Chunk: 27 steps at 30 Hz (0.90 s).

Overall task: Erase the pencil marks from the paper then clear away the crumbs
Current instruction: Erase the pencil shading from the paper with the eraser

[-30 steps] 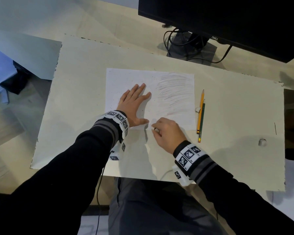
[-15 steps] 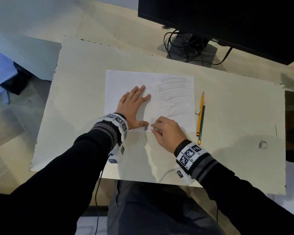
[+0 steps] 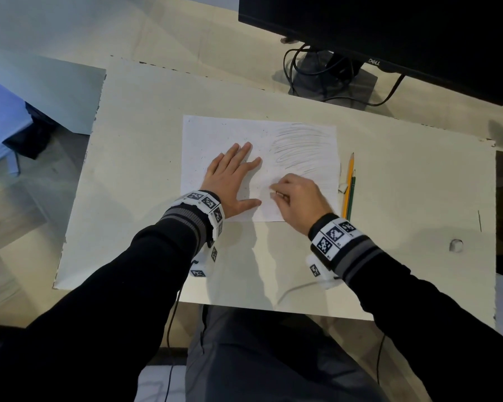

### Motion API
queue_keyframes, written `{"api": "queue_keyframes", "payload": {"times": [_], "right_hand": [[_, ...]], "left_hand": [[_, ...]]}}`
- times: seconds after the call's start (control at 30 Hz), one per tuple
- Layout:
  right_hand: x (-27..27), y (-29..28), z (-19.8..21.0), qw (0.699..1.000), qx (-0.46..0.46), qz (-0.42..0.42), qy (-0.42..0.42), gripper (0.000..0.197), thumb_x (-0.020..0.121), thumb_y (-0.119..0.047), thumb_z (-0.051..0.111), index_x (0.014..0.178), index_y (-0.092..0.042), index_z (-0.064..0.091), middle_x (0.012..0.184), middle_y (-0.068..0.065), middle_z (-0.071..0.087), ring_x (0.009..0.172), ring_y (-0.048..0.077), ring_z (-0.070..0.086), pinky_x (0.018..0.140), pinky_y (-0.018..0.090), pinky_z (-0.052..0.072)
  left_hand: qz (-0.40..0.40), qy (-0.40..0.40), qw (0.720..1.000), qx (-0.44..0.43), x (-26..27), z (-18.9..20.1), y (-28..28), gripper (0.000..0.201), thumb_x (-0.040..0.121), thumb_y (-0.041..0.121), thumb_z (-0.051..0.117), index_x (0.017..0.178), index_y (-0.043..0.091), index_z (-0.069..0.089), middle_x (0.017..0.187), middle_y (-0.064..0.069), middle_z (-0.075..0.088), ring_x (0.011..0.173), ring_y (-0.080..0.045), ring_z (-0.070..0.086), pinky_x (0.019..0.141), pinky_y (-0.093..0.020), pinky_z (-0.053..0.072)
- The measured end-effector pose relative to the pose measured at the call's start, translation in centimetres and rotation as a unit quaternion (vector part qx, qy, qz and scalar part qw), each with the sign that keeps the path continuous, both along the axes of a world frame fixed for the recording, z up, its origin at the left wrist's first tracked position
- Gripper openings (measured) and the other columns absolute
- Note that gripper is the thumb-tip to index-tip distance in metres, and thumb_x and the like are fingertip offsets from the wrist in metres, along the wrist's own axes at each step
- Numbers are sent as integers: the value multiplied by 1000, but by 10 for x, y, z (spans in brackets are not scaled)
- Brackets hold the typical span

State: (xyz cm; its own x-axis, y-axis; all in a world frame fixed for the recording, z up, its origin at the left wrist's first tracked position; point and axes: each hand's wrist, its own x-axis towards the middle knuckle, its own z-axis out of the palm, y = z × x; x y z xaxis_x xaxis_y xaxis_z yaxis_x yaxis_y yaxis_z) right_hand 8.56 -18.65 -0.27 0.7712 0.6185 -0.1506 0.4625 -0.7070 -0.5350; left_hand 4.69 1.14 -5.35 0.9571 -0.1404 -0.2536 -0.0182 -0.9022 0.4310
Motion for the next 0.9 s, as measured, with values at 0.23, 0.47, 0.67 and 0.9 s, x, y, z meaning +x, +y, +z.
{"api": "queue_keyframes", "payload": {"times": [0.23, 0.47, 0.67, 0.9], "right_hand": [[12, 1, 11, 999, -9, -8, 51, 19, 90, -19, 67, 106, -13, 75, 86, -4, 66, 76, 10, 57, 77, 28, 51], [2, -4, 5, 990, -49, 126, 46, 16, 91, -12, 65, 103, -6, 74, 95, 5, 69, 85, 23, 64, 81, 40, 55], [29, -1, 1, 998, -36, 43, -3, 15, 89, -10, 66, 100, -4, 74, 95, 8, 69, 87, 27, 64, 81, 43, 54], [35, -3, 0, 998, -27, 56, -1, 14, 89, -11, 67, 99, -6, 75, 91, 6, 69, 83, 25, 64, 78, 41, 55]], "left_hand": [[-7, 9, 1000, -3, 0, 1, 2, 100, 78, 65, 65, 157, 33, 12, 165, 6, -14, 150, -14, -16, 121, -38, -10], [-10, 14, 1000, 1, 0, -1, 1, 102, 79, 67, 65, 157, 35, 7, 164, 6, -15, 150, -14, -18, 120, -37, -11], [-7, 20, 1000, -5, 1, 0, 2, 103, 78, 66, 66, 157, 35, 8, 164, 7, -16, 150, -13, -19, 120, -37, -11], [-9, 22, 1000, -5, 1, 0, 2, 103, 78, 66, 65, 157, 35, 7, 164, 7, -16, 150, -13, -19, 120, -37, -11]]}}
